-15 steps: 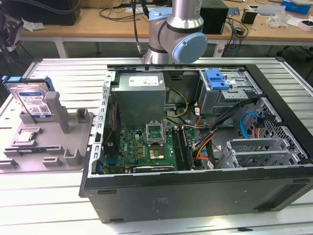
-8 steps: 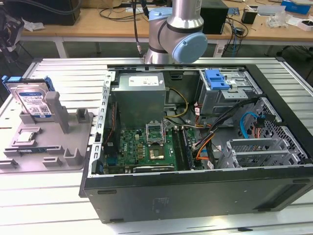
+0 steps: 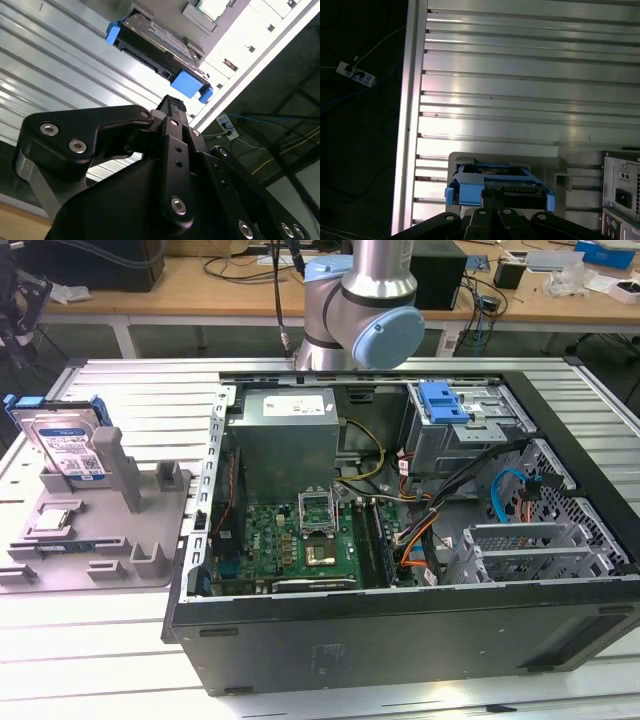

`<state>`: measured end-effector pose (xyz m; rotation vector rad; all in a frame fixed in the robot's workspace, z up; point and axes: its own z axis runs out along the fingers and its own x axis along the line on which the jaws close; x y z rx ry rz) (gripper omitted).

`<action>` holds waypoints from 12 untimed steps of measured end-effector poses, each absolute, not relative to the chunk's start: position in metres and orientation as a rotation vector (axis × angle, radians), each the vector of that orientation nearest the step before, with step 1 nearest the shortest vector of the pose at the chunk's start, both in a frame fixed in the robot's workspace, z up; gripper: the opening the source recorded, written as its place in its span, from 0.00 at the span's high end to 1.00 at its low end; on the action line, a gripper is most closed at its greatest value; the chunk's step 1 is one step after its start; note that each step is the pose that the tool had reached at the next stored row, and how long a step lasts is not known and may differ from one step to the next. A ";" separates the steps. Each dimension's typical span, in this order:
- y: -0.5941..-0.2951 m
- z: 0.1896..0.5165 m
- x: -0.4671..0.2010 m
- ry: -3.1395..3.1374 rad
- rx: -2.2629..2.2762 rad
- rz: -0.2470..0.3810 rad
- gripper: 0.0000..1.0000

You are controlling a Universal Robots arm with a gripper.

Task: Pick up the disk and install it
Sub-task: 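Pick up the disk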

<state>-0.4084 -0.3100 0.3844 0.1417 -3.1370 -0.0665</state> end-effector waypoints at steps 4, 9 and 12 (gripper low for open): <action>-0.310 0.384 -0.408 -3.121 0.312 -0.066 0.76; -0.310 0.383 -0.408 -3.081 0.546 -0.066 0.52; -0.310 0.381 -0.408 -3.014 0.827 -0.064 0.52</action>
